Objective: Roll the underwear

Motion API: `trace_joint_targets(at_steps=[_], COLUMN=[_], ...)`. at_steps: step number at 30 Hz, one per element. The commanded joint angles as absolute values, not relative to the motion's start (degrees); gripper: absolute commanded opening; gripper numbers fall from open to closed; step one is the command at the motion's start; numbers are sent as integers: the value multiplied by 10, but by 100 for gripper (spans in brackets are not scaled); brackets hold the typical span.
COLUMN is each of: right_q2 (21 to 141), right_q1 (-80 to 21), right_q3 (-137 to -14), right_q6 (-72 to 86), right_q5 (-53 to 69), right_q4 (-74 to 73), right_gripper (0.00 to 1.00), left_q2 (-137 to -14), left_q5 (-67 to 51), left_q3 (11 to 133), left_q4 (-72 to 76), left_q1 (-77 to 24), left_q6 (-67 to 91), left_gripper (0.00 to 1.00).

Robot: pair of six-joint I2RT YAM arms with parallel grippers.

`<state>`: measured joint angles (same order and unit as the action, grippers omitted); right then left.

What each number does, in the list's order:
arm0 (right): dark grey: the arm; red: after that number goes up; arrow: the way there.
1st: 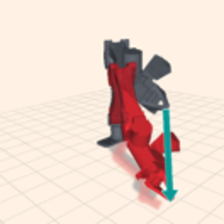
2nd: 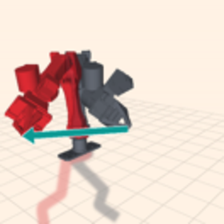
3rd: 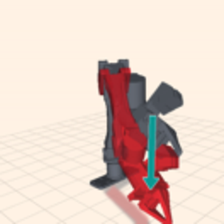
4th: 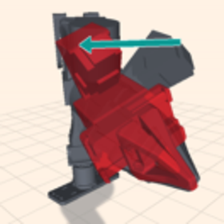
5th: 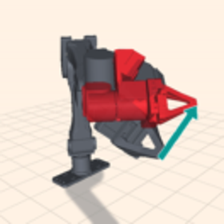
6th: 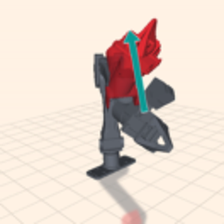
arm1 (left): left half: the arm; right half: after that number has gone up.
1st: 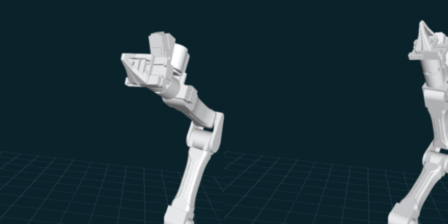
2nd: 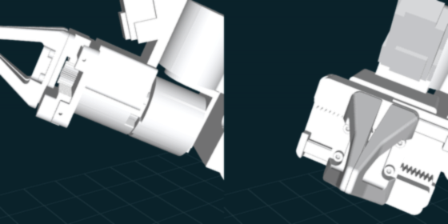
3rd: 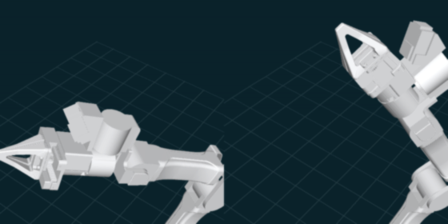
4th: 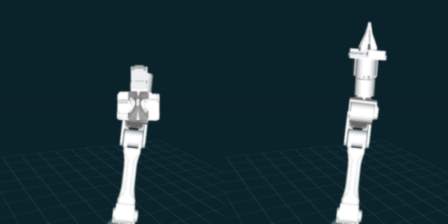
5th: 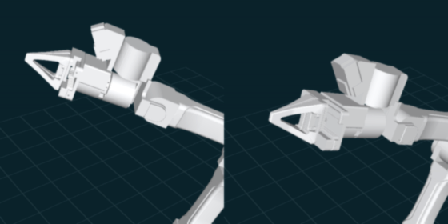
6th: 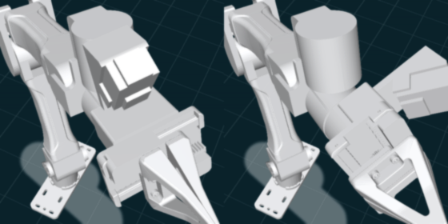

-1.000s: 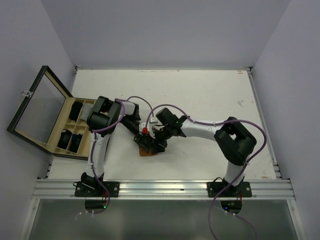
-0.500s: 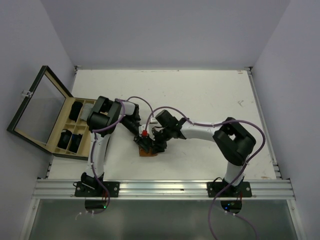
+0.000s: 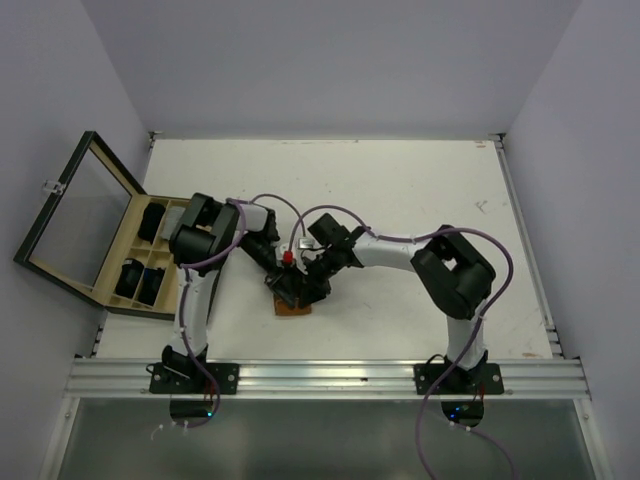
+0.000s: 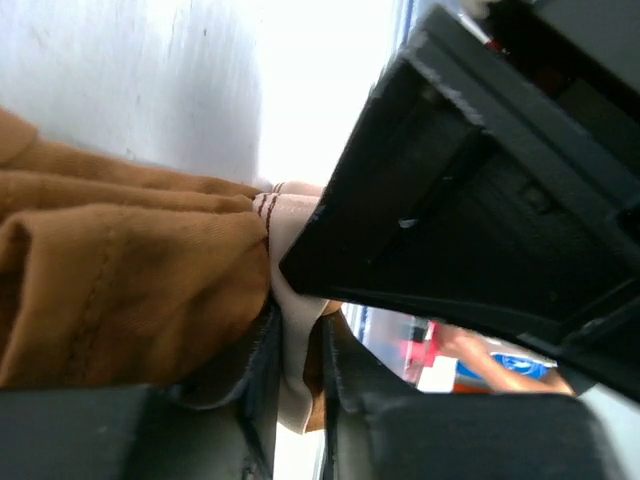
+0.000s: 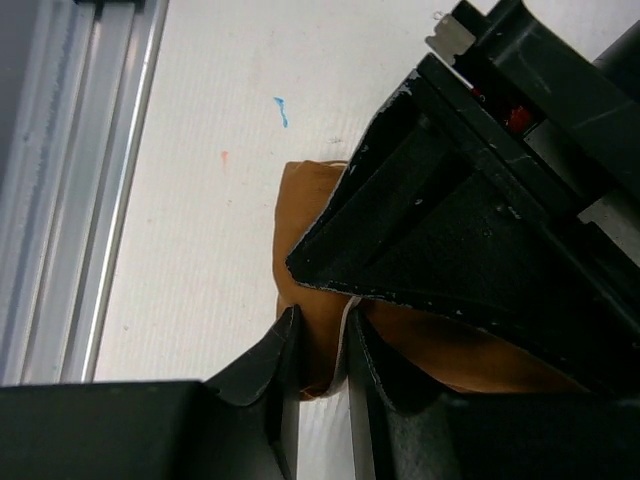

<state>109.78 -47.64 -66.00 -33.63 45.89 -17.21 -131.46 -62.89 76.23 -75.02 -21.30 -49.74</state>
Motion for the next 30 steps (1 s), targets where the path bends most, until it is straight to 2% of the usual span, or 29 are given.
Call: trace_joint_targets(at_steps=[1,2,6,13,18,20,25,30], right_q2=[1173,1185,1216,1255,1301,1325,1375,1401], right_q1=[-468,-461,-428,-414,-413,-413,-402,-398], right_q3=[-681,-686,-695,-737,-768,-782,-817,-838], right_q6=[-342,-334,-290,-229,-191,-164,-86,-81], right_q5=[493,502,538,553,555,555,563,558], right_q4=[-235,-241,-244,-289,-307,-312,-301,-316], right_gripper=[0,0,0,0,0,0,0,0], left_q2=[-1274,-1258,-1196,-1045,-862,-789,-639,-598], left_q5=[-485,-491,-516,-527,-468,-422,-287,-219], left_q3=[746,746,759,723,619,569,433,358], left_q4=[-539,-520,-488,-377,-293,-297,-257,-237], left_q1=[-200,-194,-156,-81,-71,-90,-227,-360], left_q6=[-505,-486,-446,-375,-392,-437,-488,-511], left_gripper=[23,30,38,42,43,43,47,48])
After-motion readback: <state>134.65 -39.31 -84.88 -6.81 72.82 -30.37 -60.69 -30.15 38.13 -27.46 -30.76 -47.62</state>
